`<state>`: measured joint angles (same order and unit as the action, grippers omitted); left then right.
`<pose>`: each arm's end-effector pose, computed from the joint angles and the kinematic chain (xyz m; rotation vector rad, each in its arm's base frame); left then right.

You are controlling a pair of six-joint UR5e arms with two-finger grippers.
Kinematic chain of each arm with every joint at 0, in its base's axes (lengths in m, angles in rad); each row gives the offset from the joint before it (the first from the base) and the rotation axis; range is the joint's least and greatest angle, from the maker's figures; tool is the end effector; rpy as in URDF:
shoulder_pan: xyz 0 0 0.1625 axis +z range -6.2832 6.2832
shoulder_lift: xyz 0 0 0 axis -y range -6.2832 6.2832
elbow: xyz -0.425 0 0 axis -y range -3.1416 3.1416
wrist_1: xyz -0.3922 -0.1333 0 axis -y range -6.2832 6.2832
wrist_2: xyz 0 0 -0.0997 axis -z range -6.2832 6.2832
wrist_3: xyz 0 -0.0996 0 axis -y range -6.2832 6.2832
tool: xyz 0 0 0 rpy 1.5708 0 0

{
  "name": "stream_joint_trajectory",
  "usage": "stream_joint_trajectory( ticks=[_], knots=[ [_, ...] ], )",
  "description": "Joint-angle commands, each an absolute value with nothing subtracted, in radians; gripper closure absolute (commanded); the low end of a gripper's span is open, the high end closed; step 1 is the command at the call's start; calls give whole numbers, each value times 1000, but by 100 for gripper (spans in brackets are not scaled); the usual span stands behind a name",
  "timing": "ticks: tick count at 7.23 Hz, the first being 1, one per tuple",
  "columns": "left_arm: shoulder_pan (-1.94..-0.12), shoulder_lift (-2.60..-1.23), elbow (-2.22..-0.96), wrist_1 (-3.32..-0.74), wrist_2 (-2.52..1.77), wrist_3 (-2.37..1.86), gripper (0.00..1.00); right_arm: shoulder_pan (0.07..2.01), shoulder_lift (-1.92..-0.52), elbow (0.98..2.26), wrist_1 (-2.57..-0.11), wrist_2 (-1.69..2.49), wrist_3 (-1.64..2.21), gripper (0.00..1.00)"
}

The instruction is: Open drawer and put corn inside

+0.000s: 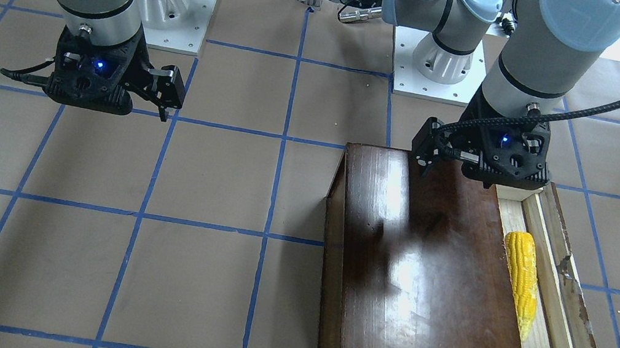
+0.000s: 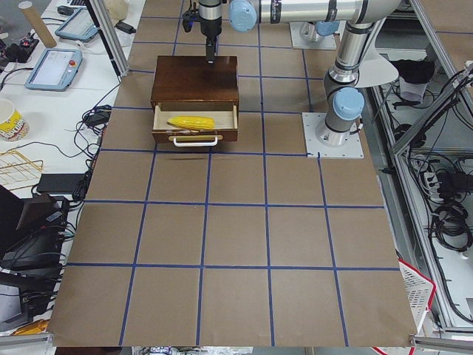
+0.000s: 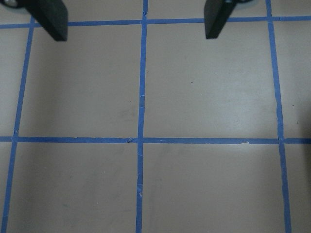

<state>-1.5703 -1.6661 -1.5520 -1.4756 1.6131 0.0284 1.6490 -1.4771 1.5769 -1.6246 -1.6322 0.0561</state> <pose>-0.1288 -0.5331 0.4580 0.0426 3.0986 -0.0280 0.1678 -0.5135 0.4427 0.0362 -3.0764 -0.0643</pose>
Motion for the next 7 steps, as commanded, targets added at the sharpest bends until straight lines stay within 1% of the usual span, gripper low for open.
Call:
stream_joint_trajectory(
  ticks=[1,7],
  knots=[
    [-1539,-1664,-1562,-1473,1591,38,0,1649,-1477,1577,-1624,-1632,57,0],
    [-1543,-1663,-1559,-1467,1588,35,0,1649,-1477,1577,-1624,-1632,57,0]
  ],
)
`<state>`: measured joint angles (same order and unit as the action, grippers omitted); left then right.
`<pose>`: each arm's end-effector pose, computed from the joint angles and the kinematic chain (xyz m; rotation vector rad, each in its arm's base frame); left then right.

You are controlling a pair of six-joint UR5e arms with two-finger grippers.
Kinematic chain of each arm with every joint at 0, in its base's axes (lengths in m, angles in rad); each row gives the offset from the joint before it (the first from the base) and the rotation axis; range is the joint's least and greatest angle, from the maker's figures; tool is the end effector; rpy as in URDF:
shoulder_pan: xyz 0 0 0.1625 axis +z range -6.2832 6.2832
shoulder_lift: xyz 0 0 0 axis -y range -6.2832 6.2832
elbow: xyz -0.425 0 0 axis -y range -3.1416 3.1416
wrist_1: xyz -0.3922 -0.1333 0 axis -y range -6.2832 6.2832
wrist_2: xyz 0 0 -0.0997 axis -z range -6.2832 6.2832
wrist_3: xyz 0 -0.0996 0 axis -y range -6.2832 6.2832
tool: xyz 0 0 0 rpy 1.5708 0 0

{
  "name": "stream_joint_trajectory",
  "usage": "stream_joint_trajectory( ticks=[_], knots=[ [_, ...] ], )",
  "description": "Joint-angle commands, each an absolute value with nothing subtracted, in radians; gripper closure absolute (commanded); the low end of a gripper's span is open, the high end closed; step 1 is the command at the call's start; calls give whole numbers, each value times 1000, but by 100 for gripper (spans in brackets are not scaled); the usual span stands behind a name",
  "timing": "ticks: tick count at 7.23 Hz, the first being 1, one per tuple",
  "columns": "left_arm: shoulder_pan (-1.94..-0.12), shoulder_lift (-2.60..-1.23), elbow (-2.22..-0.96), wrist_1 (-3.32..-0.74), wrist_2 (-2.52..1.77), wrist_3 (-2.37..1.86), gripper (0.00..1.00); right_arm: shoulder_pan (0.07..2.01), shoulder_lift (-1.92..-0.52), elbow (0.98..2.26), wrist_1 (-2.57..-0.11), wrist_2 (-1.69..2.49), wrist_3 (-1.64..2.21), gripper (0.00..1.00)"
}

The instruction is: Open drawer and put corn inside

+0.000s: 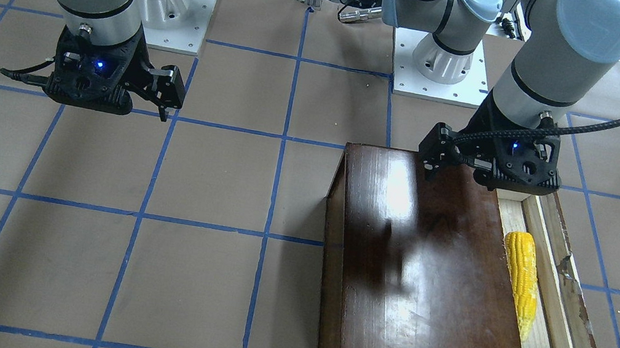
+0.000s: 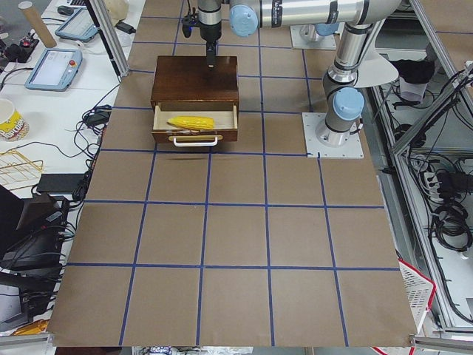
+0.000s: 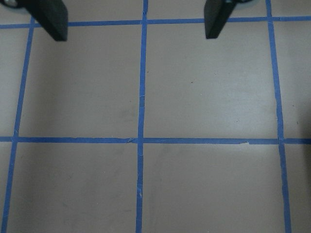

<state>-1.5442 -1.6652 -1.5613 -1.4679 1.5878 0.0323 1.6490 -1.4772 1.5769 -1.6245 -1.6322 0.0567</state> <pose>-0.1174 -0.5356 0.4546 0.0087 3.1239 -0.0273 0.1678 -0.5135 0.4427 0.0353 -3.0764 -0.0642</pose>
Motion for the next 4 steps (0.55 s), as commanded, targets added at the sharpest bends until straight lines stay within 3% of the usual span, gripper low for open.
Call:
stream_joint_trajectory(
  ticks=[1,4],
  knots=[
    [-1542,-1664,-1562,-1468,1589,37,0,1649,-1477,1577,-1624,-1632,57,0],
    [-1545,-1660,-1559,-1468,1585,35,0,1649,-1477,1577,-1624,-1632,57,0]
  ],
)
